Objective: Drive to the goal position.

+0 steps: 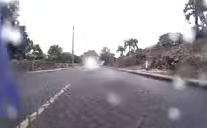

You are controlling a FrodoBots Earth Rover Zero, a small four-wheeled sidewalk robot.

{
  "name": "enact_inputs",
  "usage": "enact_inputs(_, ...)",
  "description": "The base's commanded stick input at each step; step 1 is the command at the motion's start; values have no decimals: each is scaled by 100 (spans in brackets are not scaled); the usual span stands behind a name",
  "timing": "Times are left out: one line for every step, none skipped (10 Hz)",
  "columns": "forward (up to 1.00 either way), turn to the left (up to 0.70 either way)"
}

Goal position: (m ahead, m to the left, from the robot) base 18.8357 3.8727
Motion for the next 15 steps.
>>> enact_inputs(100,11)
enact_inputs(100,0)
enact_inputs(100,0)
enact_inputs(100,0)
enact_inputs(100,0)
enact_inputs(100,0)
enact_inputs(100,0)
enact_inputs(100,0)
enact_inputs(100,0)
enact_inputs(100,0)
enact_inputs(100,0)
enact_inputs(100,0)
enact_inputs(100,0)
enact_inputs(100,0)
enact_inputs(100,0)
